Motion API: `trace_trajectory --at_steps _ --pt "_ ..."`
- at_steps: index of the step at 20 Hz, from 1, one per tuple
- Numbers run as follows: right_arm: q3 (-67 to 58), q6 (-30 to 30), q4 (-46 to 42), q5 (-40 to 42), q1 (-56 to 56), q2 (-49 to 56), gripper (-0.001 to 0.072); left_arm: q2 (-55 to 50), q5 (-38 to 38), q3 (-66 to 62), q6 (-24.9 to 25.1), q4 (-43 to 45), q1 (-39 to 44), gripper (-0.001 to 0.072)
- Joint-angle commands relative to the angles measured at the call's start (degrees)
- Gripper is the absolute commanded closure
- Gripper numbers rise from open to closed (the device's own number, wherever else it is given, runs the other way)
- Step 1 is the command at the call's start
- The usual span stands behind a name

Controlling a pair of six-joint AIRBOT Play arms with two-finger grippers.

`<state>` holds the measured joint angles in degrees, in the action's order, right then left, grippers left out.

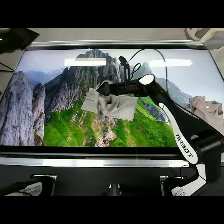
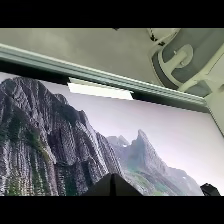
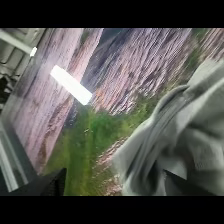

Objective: Fold the shirts.

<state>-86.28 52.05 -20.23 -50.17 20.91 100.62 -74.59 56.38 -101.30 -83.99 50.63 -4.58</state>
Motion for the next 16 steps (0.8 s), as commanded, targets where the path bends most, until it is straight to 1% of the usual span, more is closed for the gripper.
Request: trace_trajectory --at_steps 1,3,4,5,7,8,9,10,11,12,13,14,16 --pt "-0.1 -1.8 4.7 -1.3 0.1 3.0 0.0077 6.2 4.8 0.0 0.3 6.1 -2.8 0.0678" --pt "-0.1 -0.9 -0.8 -5.8 -4.8 -0.3 0.0077 6.7 7.5 0.0 1.8 7.2 -2.8 0.0679" --pt "-0.1 1.8 -6.9 -7.8 -8.0 -2.5 0.0077 6.7 8.0 0.0 1.7 8.0 -2.8 0.0678" --pt "-0.1 5.3 -14.6 -10.3 -11.1 -4.6 0.0077 6.7 8.2 0.0 1.8 8.6 -2.8 0.0678" --pt "0.0 14.2 -36.1 -19.3 -17.3 -8.0 0.0077 6.7 8.2 0.0 1.8 9.0 -2.8 0.0678" --pt "0.7 18.3 -43.9 -23.2 -19.2 -8.4 0.0078 6.6 8.2 0.0 1.7 9.0 -2.8 0.0678" --pt "2.6 19.8 -46.7 -25.0 -20.3 -8.4 0.0077 6.6 8.2 0.0 1.7 9.0 -2.7 0.0678" --pt "5.5 19.8 -44.9 -23.9 -20.7 -8.3 0.0075 6.5 8.2 0.0 1.7 9.0 -2.5 0.0678" --pt "9.1 19.7 -40.5 -20.0 -20.3 -8.2 0.0065 6.4 8.2 0.0 1.7 9.0 -2.2 0.0678" --pt "12.0 19.1 -35.5 -15.7 -19.6 -7.9 0.004 6.3 8.2 0.0 1.7 9.0 -2.0 0.0678" --pt "14.4 18.3 -30.4 -11.6 -18.8 -7.2 0.004 6.3 8.2 0.0 1.7 9.0 -1.6 0.0678" --pt "15.4 18.2 -27.2 -8.7 -17.7 -6.2 0.004 6.3 8.2 0.0 1.7 9.0 -1.2 0.0678" --pt "15.5 18.3 -23.9 -5.4 -15.7 -3.7 0.004 6.3 8.2 0.0 1.7 9.0 -1.0 0.0678"
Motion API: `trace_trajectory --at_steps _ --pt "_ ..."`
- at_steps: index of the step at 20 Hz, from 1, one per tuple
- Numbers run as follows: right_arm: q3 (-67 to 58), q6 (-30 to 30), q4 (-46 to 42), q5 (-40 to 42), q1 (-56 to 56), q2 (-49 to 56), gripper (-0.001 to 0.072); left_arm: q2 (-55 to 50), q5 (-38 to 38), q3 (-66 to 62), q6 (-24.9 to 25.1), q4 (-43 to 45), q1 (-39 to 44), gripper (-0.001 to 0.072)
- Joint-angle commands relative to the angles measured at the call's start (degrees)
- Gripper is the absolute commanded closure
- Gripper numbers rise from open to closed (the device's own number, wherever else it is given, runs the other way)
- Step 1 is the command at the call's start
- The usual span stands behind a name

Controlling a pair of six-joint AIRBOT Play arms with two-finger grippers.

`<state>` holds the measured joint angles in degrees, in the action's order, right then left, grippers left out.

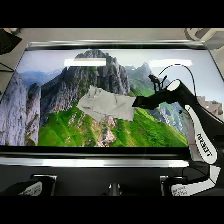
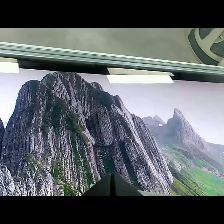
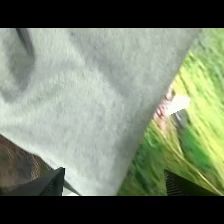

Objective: Fold the shirts.

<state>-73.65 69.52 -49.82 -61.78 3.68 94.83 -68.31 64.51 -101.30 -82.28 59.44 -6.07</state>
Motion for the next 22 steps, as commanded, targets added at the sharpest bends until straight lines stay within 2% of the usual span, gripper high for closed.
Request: trace_trajectory --at_steps 1,2,3,6,7,9,10,11,12,15,18,22 --pt "2.8 0.8 7.3 7.2 2.3 3.1 0.0048 0.0 0.1 0.0 0.0 0.2 0.6 0.0678" --pt "2.8 0.8 9.3 8.0 2.9 3.8 0.0058 0.0 0.1 0.0 0.0 0.2 0.6 0.0678" --pt "2.8 0.8 10.6 8.5 3.4 4.3 0.0116 0.0 0.1 0.0 0.0 0.2 0.6 0.0679" --pt "2.8 0.8 11.5 9.1 3.7 5.1 0.0123 -0.1 0.0 0.0 0.0 0.2 0.6 0.0678" --pt "2.8 0.8 11.4 8.8 3.7 5.1 0.0187 -0.2 0.0 0.0 0.0 0.2 0.6 0.0678" --pt "2.8 0.8 11.3 8.6 3.7 5.1 0.0224 -0.2 0.0 0.0 0.0 0.2 0.6 0.0678" --pt "2.8 0.7 11.3 8.4 3.7 5.1 0.0378 -0.2 0.0 0.0 0.0 0.2 0.8 0.0678" --pt "2.8 0.7 11.3 8.2 3.7 5.1 0.058 -0.2 0.0 0.0 0.0 0.2 0.7 0.0678" --pt "2.8 0.2 11.4 8.1 3.7 5.1 0.0689 -0.3 0.0 0.0 0.0 0.2 0.8 0.0678" --pt "2.0 -3.8 11.0 7.8 3.7 4.8 0.0693 -0.3 0.1 0.0 0.0 0.2 0.8 0.0678" --pt "-0.9 -4.7 10.7 5.5 2.2 4.7 0.0695 -0.3 0.1 0.0 0.0 0.9 0.8 0.0678" --pt "-11.0 -6.8 10.2 -4.8 -6.0 1.5 0.0695 -0.4 0.0 0.0 0.0 3.2 0.8 0.0678"
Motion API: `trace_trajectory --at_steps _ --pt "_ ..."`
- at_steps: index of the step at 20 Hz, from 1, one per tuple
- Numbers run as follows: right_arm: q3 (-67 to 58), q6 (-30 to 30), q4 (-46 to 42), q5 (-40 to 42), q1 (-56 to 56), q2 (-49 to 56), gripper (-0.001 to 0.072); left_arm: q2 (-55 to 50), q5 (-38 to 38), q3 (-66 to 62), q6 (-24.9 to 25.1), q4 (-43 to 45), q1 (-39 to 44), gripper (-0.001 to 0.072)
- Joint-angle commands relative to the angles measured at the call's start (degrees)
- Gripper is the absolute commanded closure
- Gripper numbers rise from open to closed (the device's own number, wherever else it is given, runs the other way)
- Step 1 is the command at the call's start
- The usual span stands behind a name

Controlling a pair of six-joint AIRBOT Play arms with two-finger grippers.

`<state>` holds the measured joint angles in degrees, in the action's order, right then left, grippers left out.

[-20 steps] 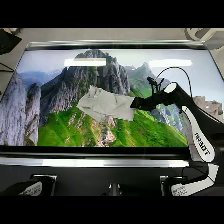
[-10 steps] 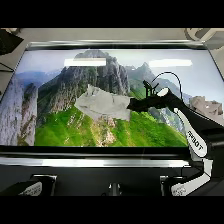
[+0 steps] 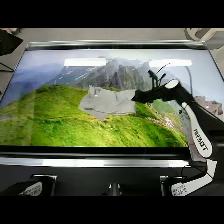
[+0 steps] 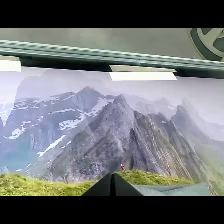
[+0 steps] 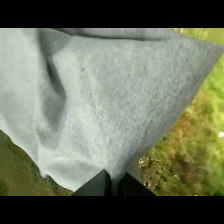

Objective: Fold the shirts.

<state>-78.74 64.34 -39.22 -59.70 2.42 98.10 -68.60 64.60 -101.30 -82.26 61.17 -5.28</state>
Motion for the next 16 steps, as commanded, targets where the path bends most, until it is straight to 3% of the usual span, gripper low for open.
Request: trace_trajectory --at_steps 1,8,16 --pt "-9.0 -1.4 -0.5 -9.7 -7.5 -3.0 0.0695 -0.3 0.0 0.0 0.0 1.5 0.0 0.0678" --pt "-29.7 7.1 -9.9 -25.3 -28.9 -11.7 0.0694 -2.5 0.0 0.0 0.0 1.5 0.0 0.0678" --pt "-35.7 12.7 -10.1 -34.9 -48.8 -17.5 0.0693 -2.8 -0.1 3.6 3.0 1.4 0.0 0.0678"
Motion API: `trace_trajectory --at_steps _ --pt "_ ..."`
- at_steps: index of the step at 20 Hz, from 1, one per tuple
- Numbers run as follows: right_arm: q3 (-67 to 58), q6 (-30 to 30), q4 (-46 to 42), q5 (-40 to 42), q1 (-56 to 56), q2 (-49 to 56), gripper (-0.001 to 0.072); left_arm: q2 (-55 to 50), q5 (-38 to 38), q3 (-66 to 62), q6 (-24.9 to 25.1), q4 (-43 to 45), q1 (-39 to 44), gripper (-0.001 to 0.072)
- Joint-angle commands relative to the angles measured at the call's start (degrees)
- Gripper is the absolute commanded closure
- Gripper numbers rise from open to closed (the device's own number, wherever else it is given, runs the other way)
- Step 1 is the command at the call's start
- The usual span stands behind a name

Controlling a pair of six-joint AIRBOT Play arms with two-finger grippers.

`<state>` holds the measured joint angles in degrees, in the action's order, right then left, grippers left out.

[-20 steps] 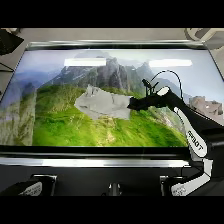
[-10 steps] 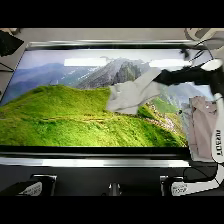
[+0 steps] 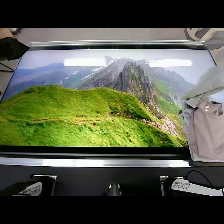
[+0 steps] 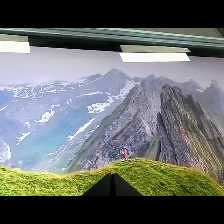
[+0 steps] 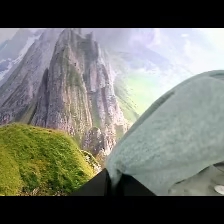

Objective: Fold the shirts.

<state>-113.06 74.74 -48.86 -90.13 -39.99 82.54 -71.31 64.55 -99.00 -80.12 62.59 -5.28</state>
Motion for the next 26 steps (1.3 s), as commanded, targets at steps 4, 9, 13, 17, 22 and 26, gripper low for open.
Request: trace_trajectory --at_steps 4,9,13,17,22,26 --pt "-1.4 5.2 -1.2 -5.8 -13.3 -4.4 0.0693 -0.1 -0.1 2.3 2.3 0.0 0.0 0.0678" --pt "0.4 1.8 -13.9 -15.8 -15.0 -6.6 0.0693 -0.1 -2.4 2.3 2.4 -0.5 0.0 0.0678" --pt "11.6 0.2 -24.8 -15.9 -11.8 -11.8 0.0693 -0.2 -4.2 2.3 2.4 -1.6 0.4 0.0678" --pt "29.6 -3.7 -38.3 -16.0 -8.7 -17.6 0.0693 -0.2 -4.0 2.3 2.4 -1.6 1.5 0.0678" --pt "44.0 -8.7 -49.4 -15.0 -8.9 -21.2 0.0693 -0.2 -4.0 2.3 2.4 -1.6 3.4 0.0678" --pt "45.5 -9.0 -50.1 -10.6 -8.9 -21.2 0.0692 -0.2 -4.0 2.3 2.4 -1.6 4.4 0.0678"
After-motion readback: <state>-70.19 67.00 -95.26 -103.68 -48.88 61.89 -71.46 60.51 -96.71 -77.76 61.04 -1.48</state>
